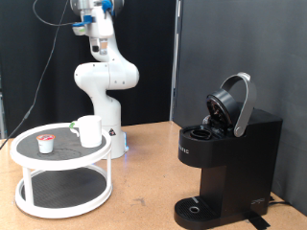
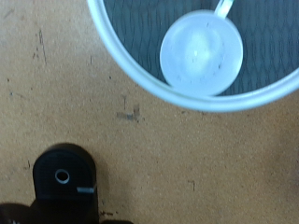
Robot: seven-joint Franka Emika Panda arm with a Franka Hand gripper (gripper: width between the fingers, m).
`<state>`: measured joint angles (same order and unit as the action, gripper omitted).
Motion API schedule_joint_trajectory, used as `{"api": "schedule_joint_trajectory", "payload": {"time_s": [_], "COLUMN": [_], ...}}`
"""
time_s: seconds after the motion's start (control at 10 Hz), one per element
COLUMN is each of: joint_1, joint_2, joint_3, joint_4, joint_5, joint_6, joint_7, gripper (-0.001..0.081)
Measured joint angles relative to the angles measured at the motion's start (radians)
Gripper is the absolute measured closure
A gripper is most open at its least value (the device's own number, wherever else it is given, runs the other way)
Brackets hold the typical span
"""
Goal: Make a cup of coffee with the keurig machine
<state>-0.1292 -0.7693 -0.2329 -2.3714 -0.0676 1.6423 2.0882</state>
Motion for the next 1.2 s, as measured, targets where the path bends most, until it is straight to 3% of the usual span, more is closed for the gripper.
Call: {"api": "schedule_joint_trajectory", "payload": {"time_s": [0.3,0.6,1.2], "joint_1": [-0.04,-0.056,-0.058], "joint_2": [0.038,0.077,0.09], "joint_3": [-0.07,-0.134,-0.167], "joint_4": [0.001,0.002,-0.014], "joint_5": [-0.072,-0.117,-0.136], "joint_6": [0.029,0.071,0.083], "joint_7": [-0.037,-0.1,-0.188], "gripper": [0.0072,0.0072,0.0072]}}
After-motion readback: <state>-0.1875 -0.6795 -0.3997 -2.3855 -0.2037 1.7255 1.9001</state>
